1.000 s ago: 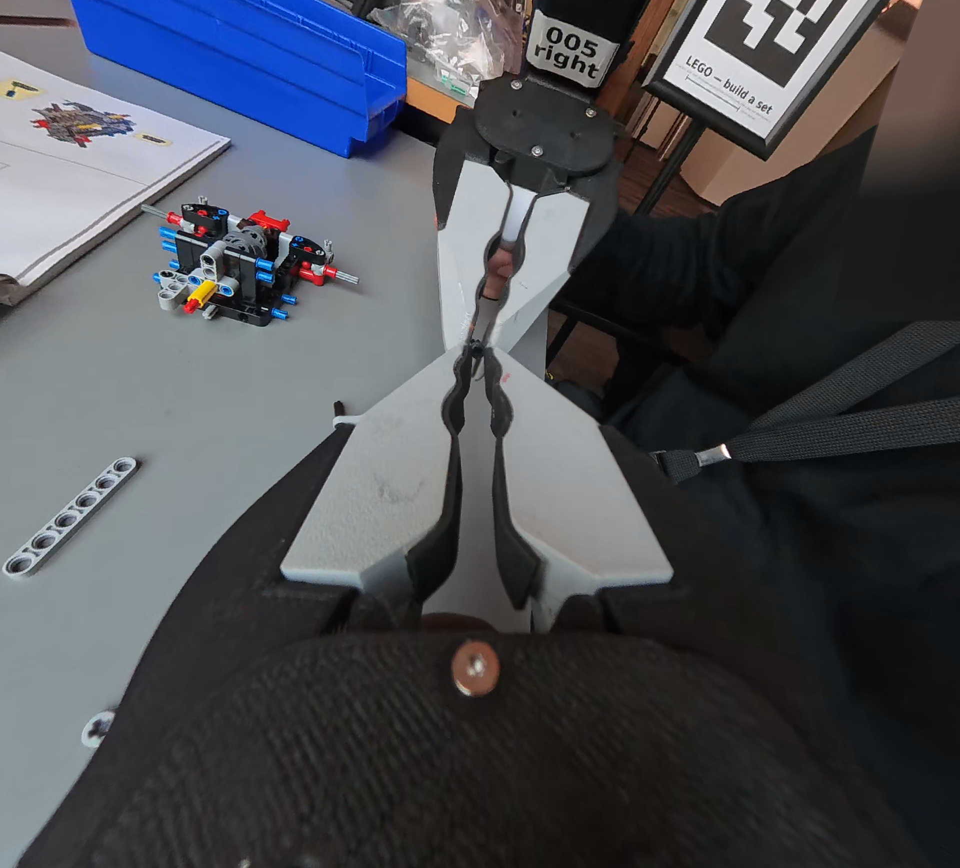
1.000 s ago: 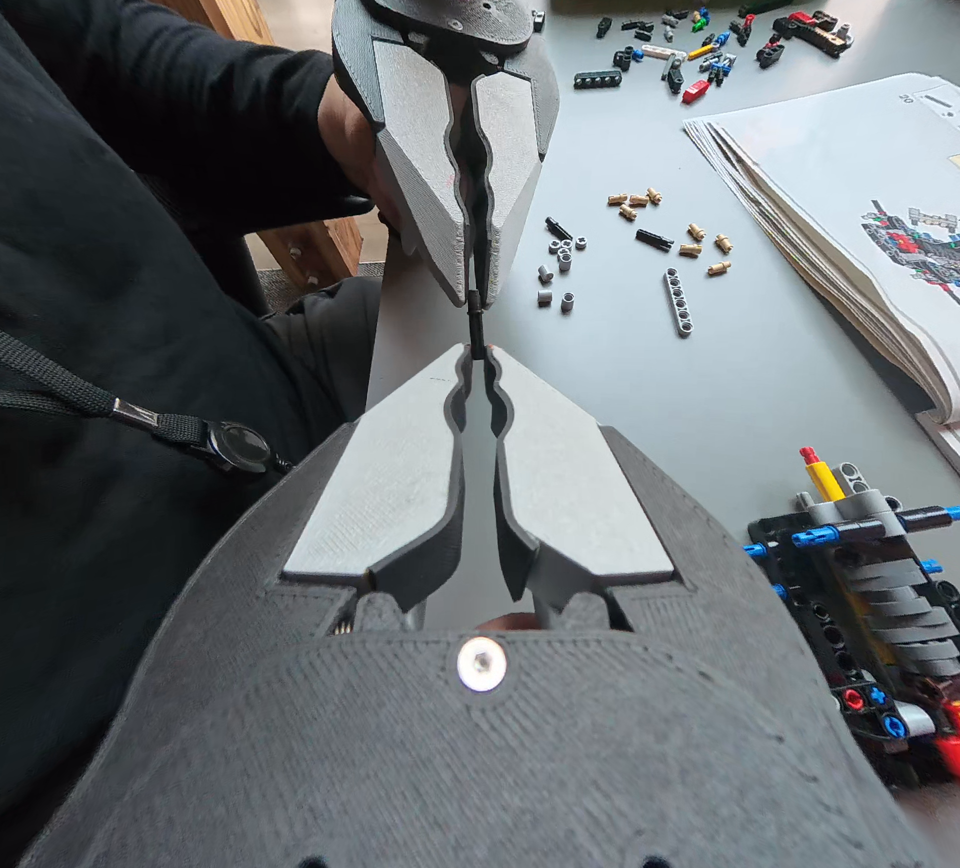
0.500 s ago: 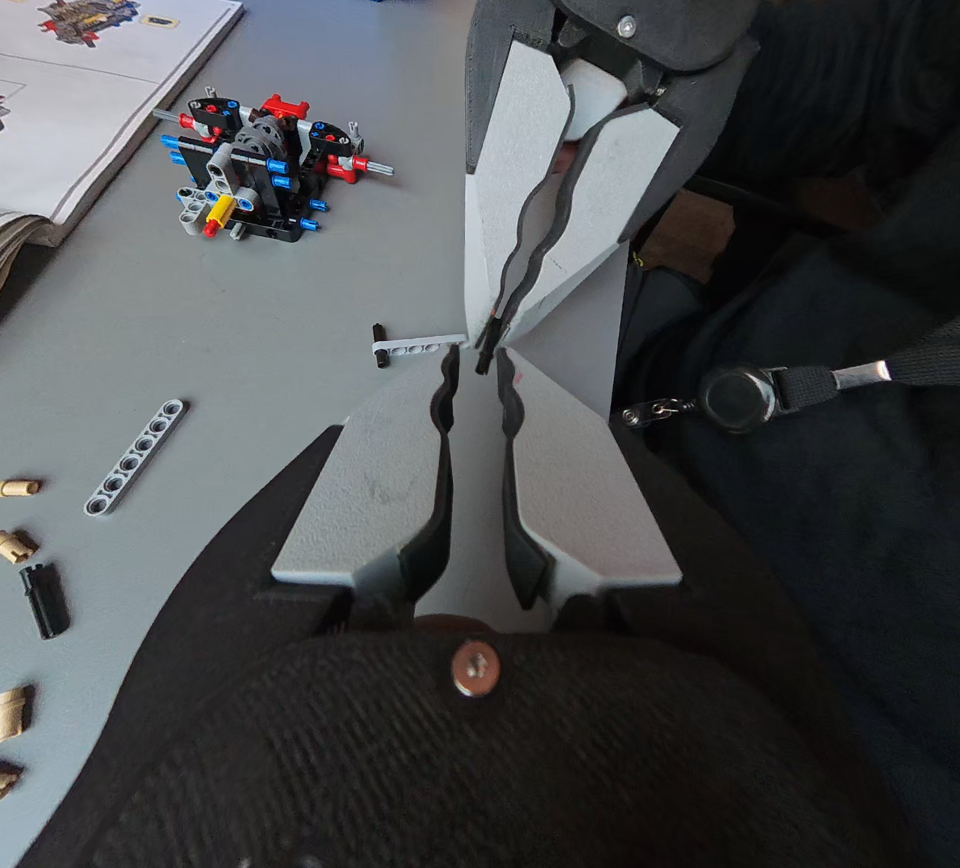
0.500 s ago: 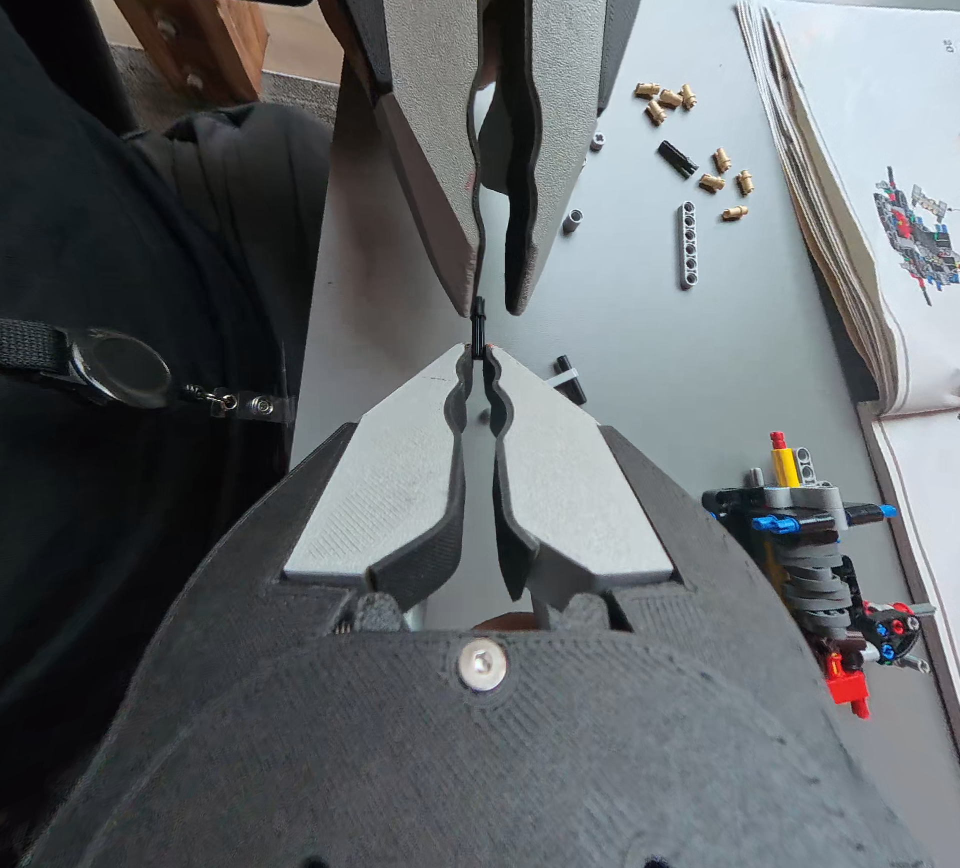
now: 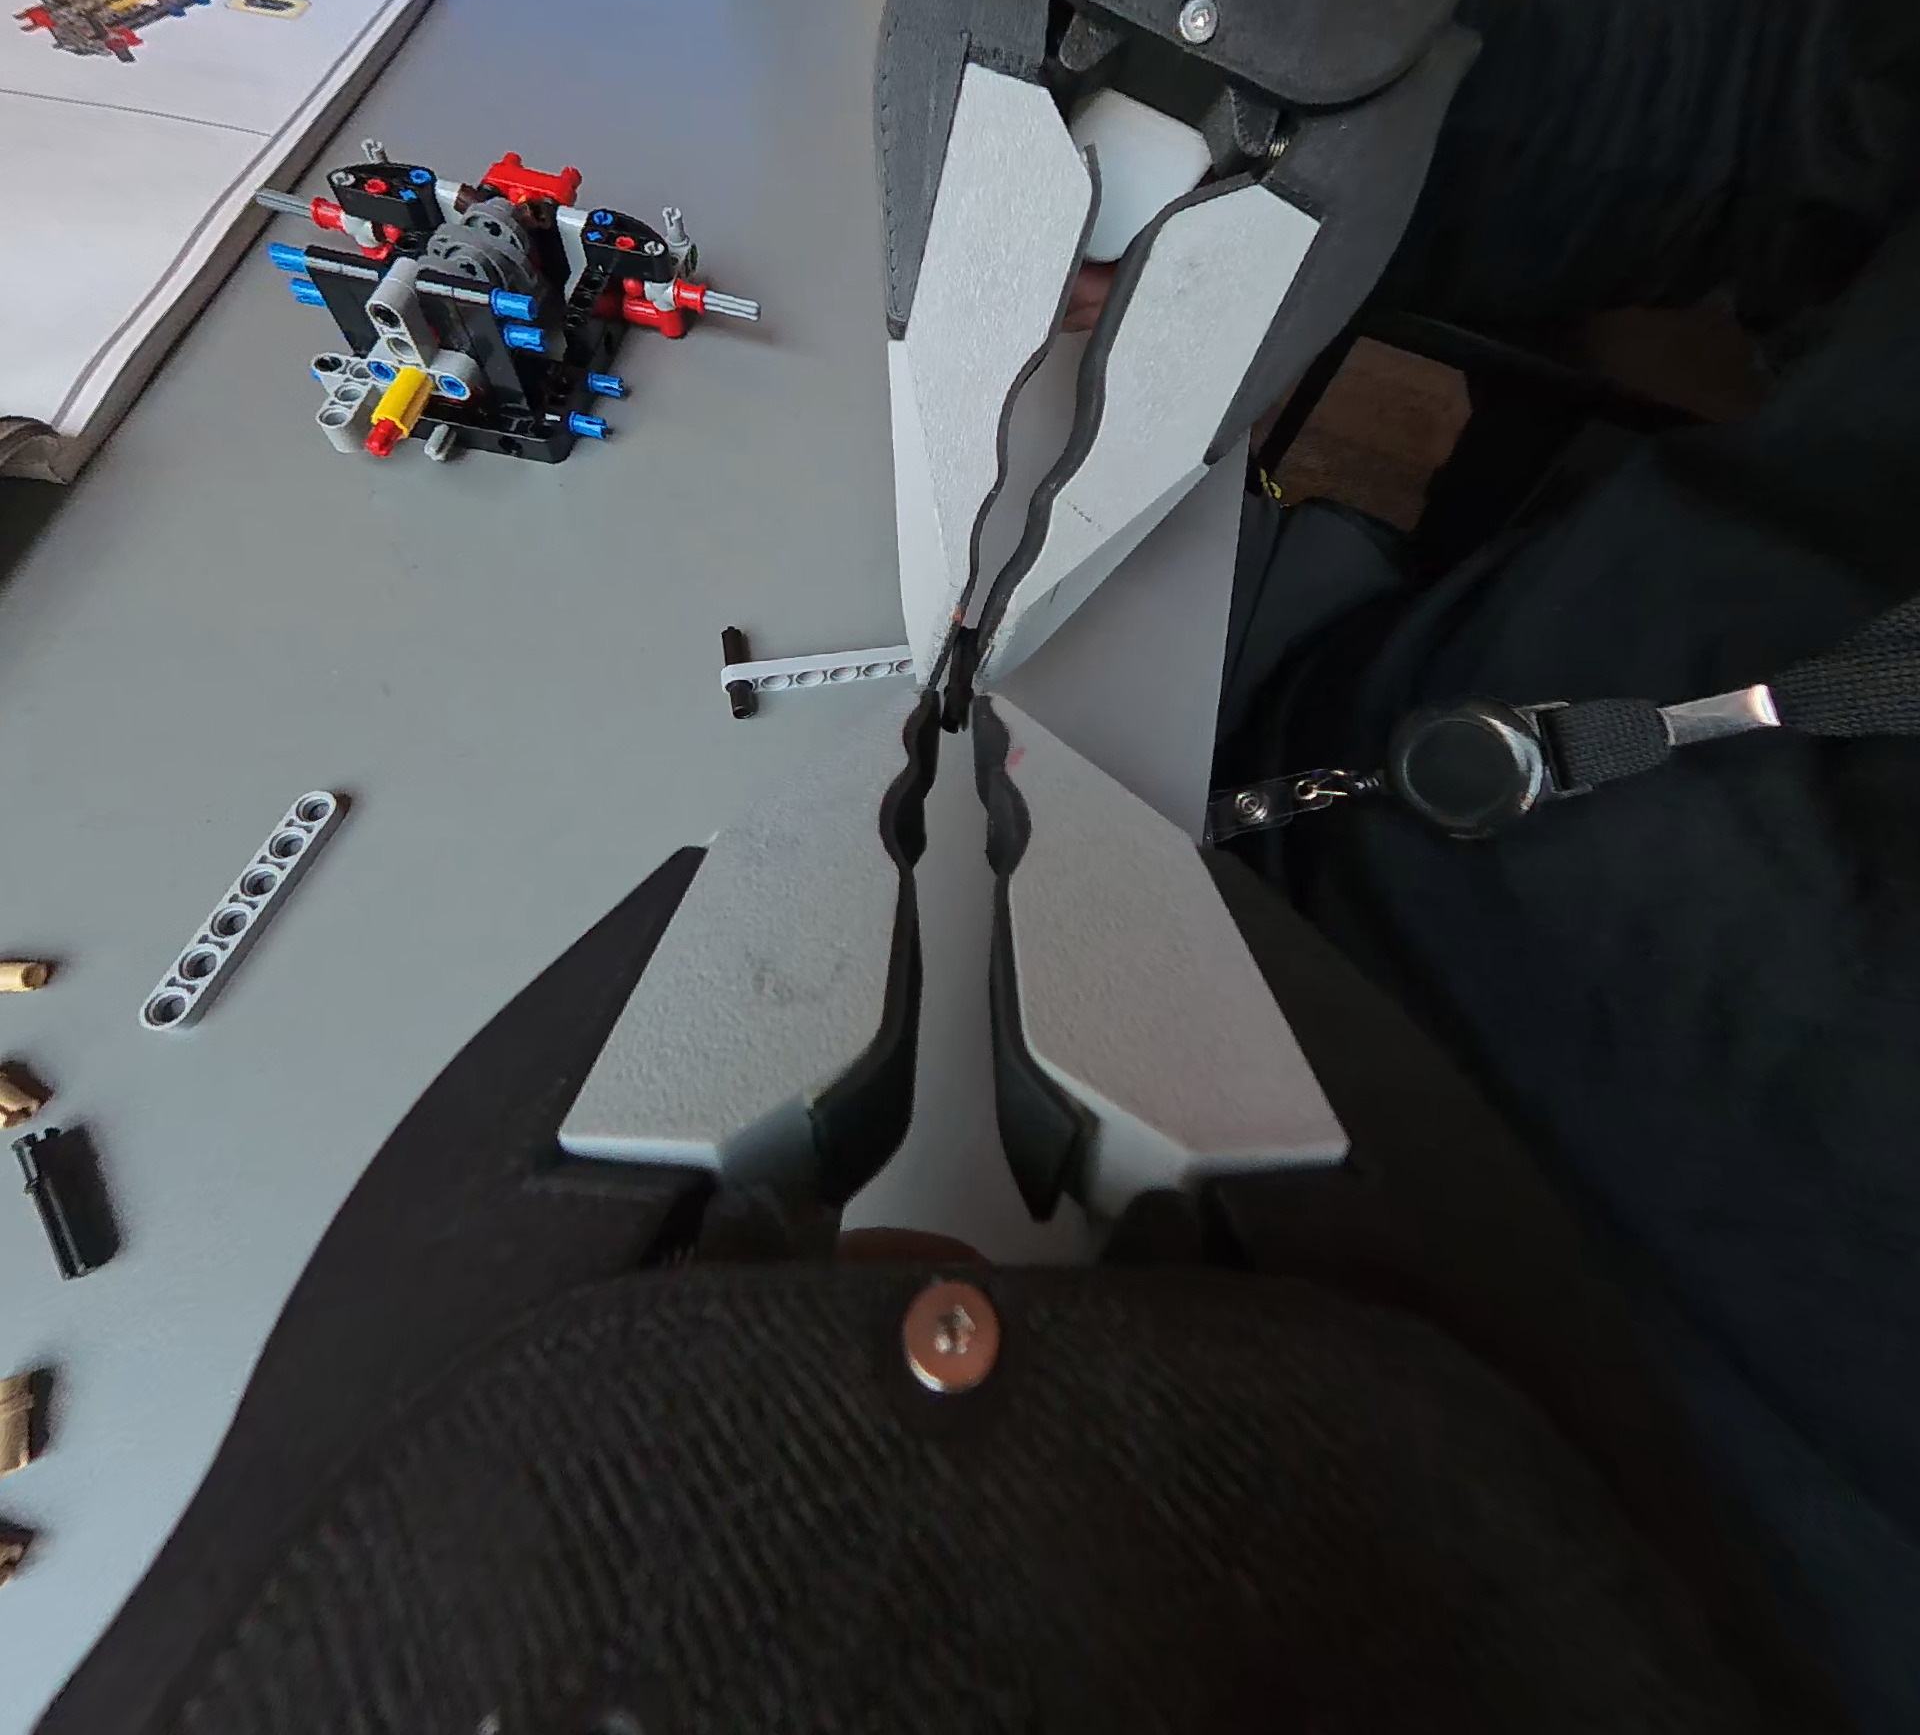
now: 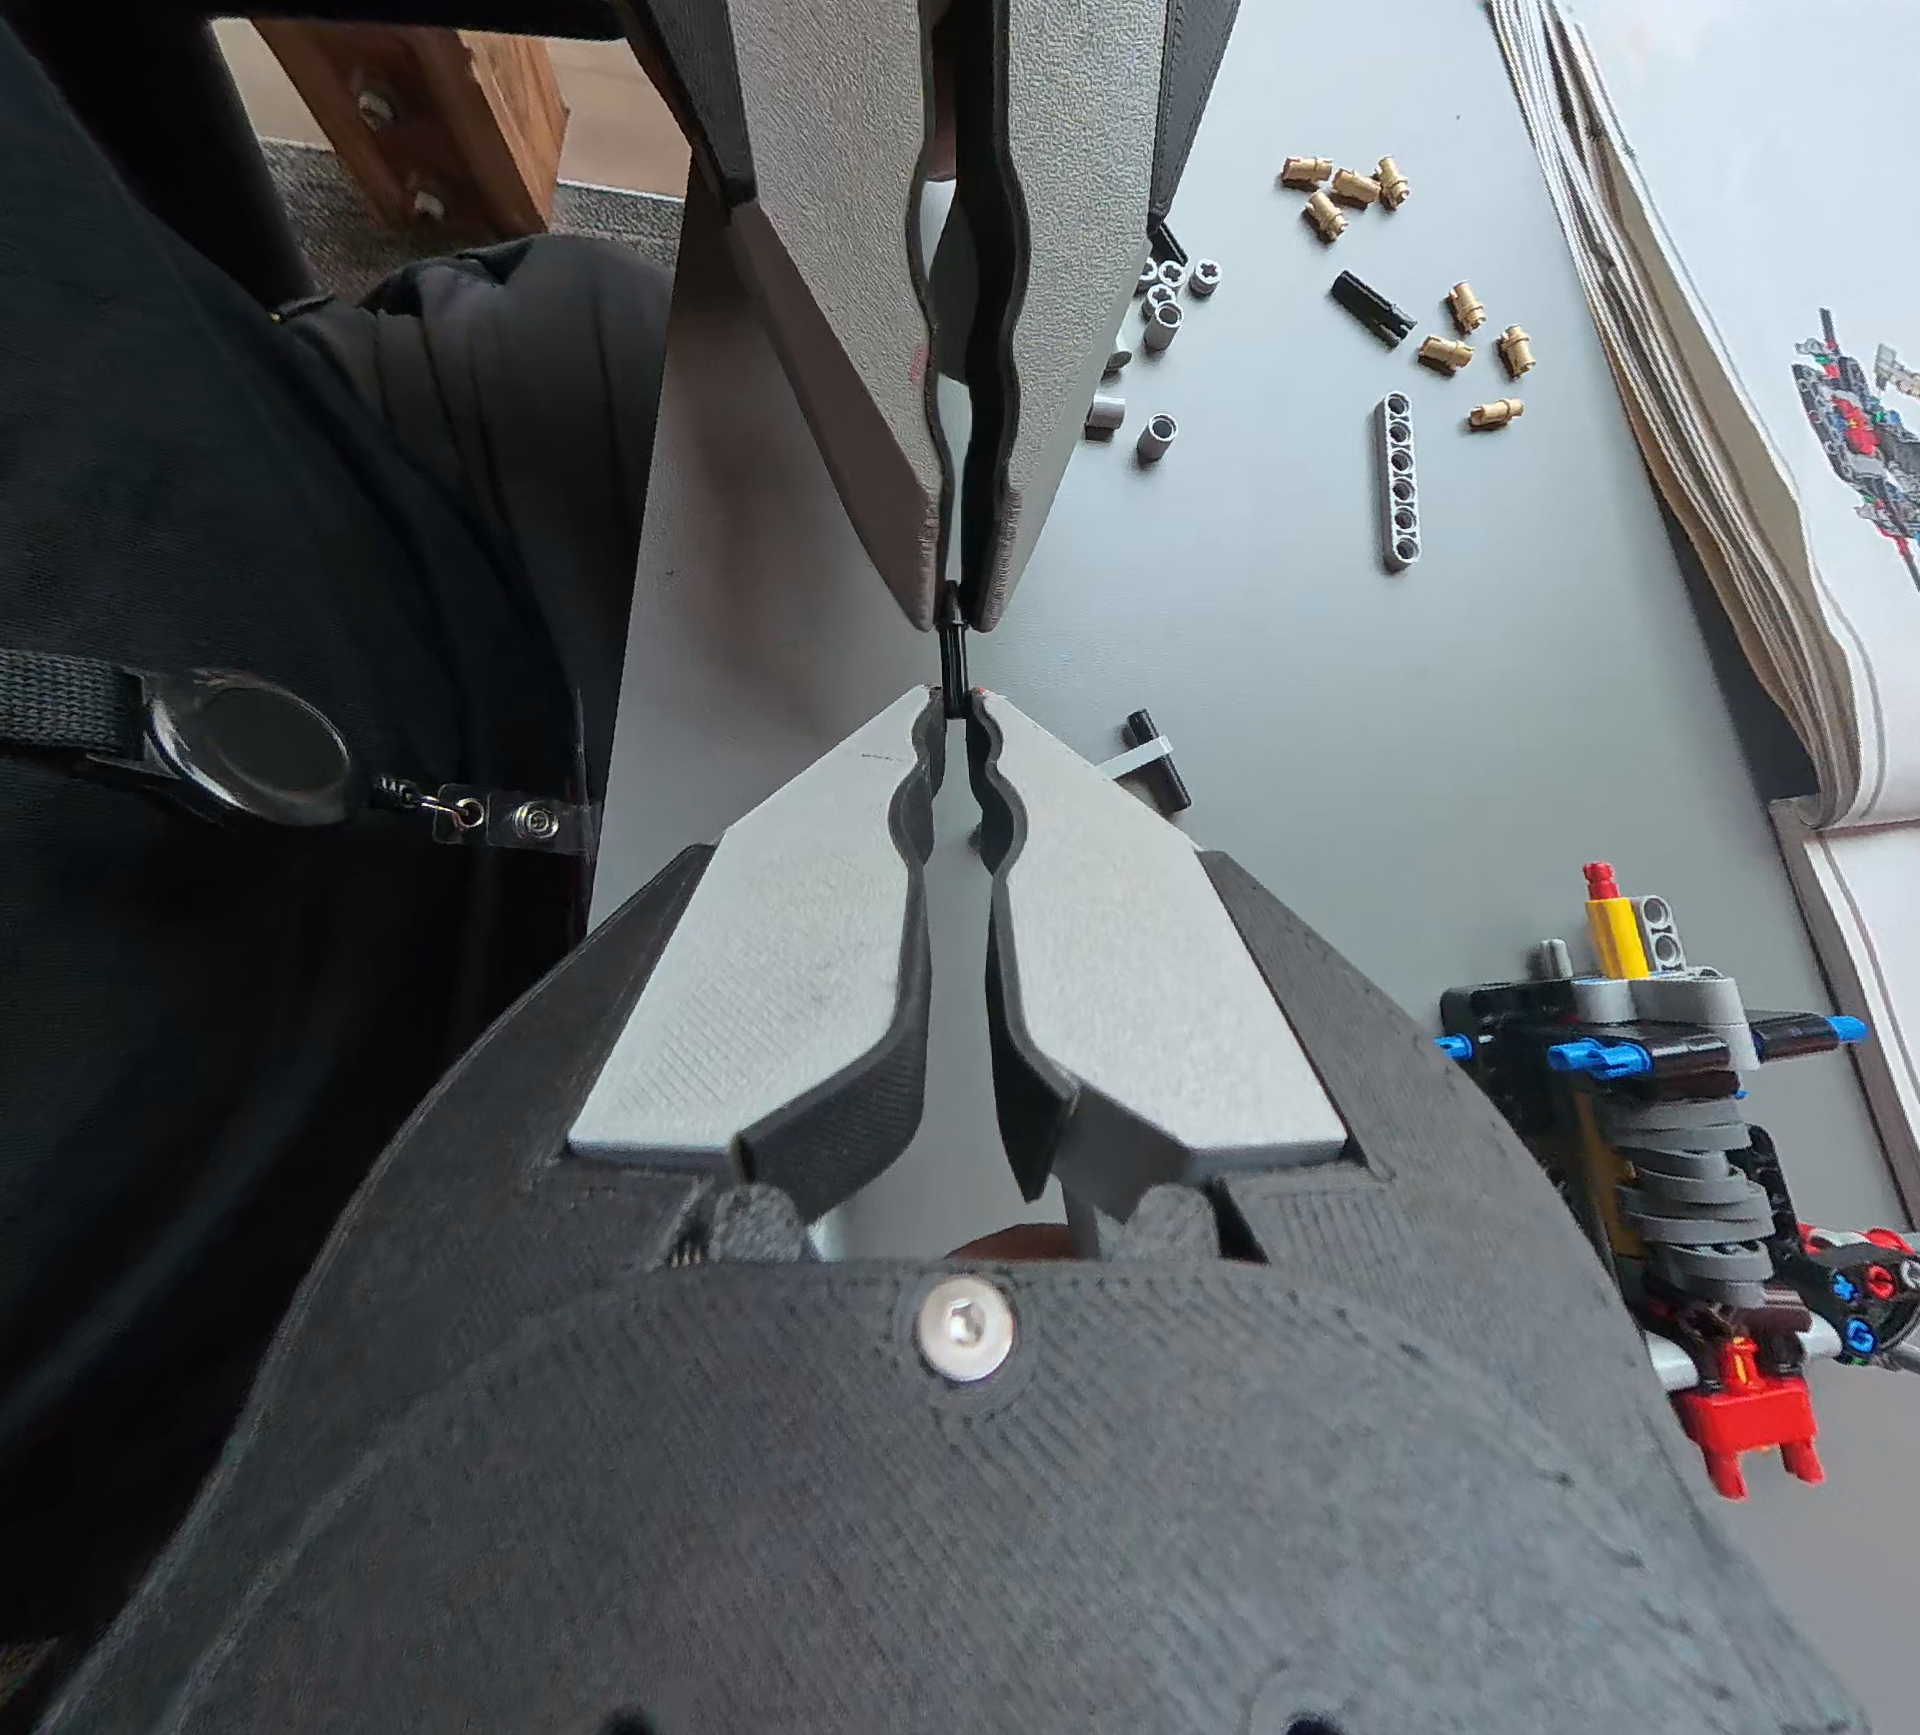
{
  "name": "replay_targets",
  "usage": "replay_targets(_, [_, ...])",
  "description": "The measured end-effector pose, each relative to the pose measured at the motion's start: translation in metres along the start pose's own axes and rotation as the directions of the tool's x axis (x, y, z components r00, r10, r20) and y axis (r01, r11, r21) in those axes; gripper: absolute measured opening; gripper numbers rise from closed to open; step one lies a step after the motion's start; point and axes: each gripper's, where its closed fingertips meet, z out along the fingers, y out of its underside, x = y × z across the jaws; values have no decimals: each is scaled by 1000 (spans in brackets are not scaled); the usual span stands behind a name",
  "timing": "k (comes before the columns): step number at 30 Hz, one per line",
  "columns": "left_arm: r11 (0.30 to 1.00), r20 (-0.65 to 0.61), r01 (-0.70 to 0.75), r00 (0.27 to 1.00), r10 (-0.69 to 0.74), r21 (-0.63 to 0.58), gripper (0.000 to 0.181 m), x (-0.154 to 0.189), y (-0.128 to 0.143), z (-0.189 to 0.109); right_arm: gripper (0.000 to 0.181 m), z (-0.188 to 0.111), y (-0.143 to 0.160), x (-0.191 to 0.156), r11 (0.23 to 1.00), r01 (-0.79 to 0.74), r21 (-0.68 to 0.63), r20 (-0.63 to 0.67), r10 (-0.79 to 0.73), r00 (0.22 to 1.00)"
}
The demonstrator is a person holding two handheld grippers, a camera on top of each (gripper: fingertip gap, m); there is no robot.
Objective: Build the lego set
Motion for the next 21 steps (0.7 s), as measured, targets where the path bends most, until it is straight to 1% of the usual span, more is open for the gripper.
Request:
replay_targets(5, [1000,24,3,1000,-3,-15,2,-2,2,2,2,0,1,2,1000,-19,7,-8,19,1000])
replay_targets(7, [999,46,27,999,-26,-27,2,-4,3,4,9,-4,5,2,999,-46,18,3,46,999])
replay_targets(10, [997,88,50,995,-45,-57,2,-8,9,6,9,-12,20,4,995,-91,27,17,91,996])
replay_targets(14, [991,102,91,992,-81,-100,3,-11,16,8,12,-14,39,9,989,-143,24,37,143,989])
replay_targets(17, [985,111,119,988,-106,-126,2,-15,19,12,12,-9,42,12,991,-129,23,56,128,990])
replay_targets(21, [975,110,139,987,-121,-174,3,-16,24,19,8,-3,38,13,995,-92,32,92,89,992])
